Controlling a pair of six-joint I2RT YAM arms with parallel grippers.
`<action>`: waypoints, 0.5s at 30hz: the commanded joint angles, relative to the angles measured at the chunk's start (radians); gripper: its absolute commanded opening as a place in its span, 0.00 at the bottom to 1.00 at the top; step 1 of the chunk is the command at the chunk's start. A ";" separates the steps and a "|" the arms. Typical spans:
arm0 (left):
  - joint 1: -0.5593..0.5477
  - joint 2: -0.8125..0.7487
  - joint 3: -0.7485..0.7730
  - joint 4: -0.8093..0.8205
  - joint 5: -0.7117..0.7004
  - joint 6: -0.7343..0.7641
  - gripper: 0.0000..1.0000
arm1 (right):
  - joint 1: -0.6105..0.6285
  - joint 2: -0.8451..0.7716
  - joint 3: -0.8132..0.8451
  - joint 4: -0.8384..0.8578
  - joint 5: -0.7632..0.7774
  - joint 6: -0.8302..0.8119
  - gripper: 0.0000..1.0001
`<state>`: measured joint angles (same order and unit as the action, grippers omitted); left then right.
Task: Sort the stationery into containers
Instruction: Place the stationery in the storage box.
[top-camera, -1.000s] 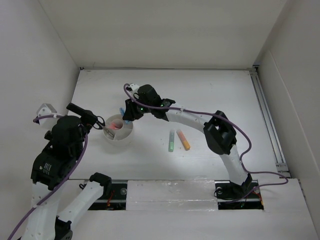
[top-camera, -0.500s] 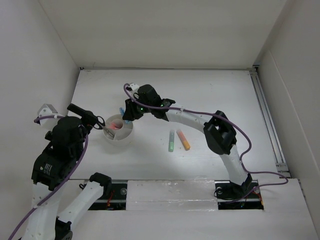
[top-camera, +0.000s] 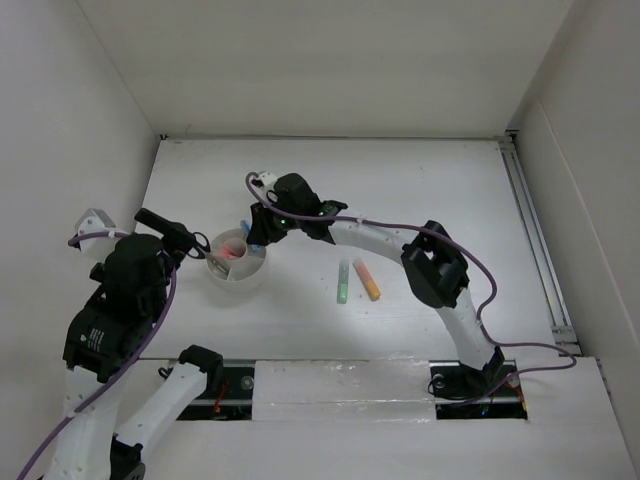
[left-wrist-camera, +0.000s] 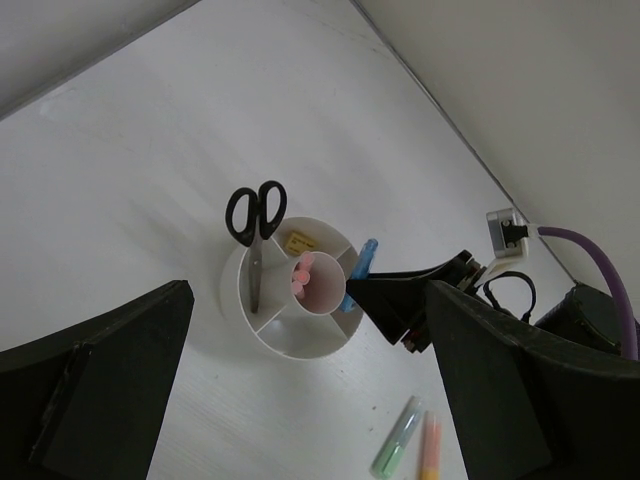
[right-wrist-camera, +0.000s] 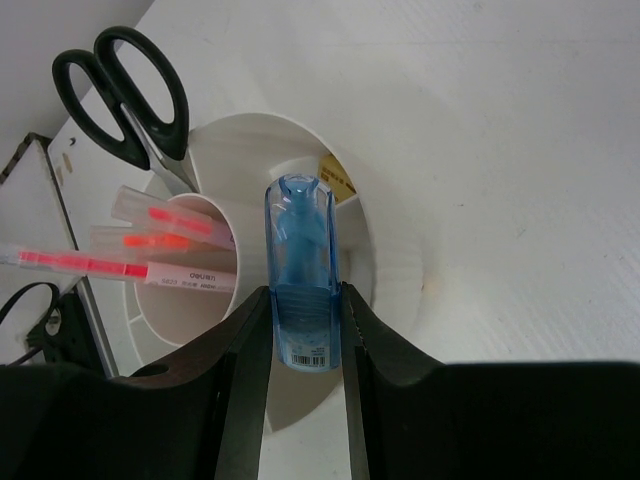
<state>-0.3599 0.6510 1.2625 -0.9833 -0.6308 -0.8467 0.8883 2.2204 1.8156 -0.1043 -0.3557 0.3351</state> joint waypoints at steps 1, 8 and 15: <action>-0.001 -0.007 -0.018 0.032 -0.004 0.020 0.99 | -0.002 -0.004 -0.002 0.041 -0.011 -0.019 0.01; -0.001 -0.007 -0.018 0.032 -0.004 0.020 1.00 | -0.002 -0.004 -0.012 0.041 -0.011 -0.028 0.05; -0.001 -0.007 -0.028 0.032 -0.004 0.020 1.00 | -0.002 -0.013 -0.032 0.041 -0.022 -0.039 0.23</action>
<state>-0.3599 0.6502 1.2495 -0.9752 -0.6292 -0.8425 0.8894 2.2215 1.7977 -0.0952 -0.3634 0.3244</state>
